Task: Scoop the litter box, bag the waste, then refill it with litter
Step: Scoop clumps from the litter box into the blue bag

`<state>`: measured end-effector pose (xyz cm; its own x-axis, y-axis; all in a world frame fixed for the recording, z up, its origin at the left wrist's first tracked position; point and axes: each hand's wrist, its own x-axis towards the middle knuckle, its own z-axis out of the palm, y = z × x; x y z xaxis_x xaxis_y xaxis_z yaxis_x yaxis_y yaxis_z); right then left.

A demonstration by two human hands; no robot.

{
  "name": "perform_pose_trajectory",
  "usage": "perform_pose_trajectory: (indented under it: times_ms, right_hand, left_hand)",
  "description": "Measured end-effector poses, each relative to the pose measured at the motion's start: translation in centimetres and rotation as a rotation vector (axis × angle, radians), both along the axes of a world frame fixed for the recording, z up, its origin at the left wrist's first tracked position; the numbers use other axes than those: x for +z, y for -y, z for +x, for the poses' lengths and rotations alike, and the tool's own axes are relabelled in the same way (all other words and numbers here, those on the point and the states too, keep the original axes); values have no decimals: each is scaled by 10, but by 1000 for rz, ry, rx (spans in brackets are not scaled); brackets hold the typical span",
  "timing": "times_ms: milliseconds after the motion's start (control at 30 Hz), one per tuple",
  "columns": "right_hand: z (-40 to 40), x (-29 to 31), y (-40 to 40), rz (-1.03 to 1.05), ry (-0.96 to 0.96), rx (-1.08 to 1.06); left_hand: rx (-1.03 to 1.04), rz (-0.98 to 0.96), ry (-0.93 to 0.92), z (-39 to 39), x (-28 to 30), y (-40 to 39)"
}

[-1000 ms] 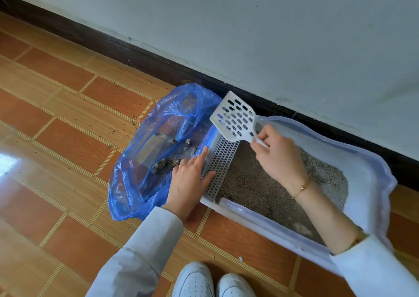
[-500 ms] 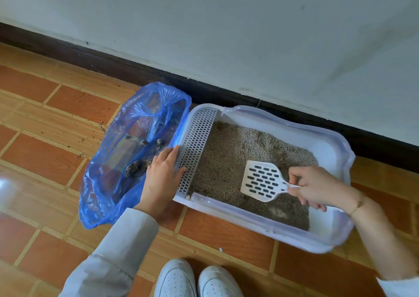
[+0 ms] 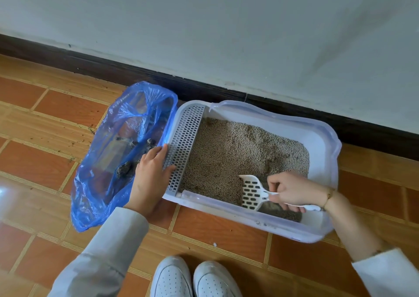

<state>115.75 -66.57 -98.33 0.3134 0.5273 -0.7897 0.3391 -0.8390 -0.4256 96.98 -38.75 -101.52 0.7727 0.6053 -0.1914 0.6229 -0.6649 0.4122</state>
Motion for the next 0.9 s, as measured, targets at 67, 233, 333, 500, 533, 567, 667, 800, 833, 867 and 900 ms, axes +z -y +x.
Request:
perform_pose_trajectory:
  times_ms: [67,233,333,500,533,567,667,800,833,867,900]
  right_hand:
    - [-10,-10,-4,54,-36,-48]
    - [-28,-33,-23,178,-109,-121]
    - [-29,-38,-33,207,-167,-135]
    - [-24,-38,-28,242,-379,-254]
    - [-21,-37,-24,252,-401,-278]
    - [-19,-35,-21,263,-409,-301]
    - [-15,-29,-13,333,-405,-399]
    - [-15,-18,-11,471,-381,-542]
    - [-15,-15,-11,492,-359,-565]
    - [-14,-13,-12,507,-340,-585]
    - [-14,-11,-13,518,-331,-604]
  left_hand:
    - [3,5,3,0,0,0]
    - [-1,11,9,0,0,0]
    - [-1,11,18,-1,-1,1]
    - [2,6,26,-1,-2,-1]
    - [0,5,28,-1,-2,-2]
    - [-1,6,28,-1,-2,-2]
    - [-5,14,23,-2,-2,-3]
    - [-1,0,33,-1,-1,-2]
    - [1,-4,34,-1,-1,-2]
    - [3,-6,35,-1,-1,-2]
    - [5,-8,34,-1,-1,-2]
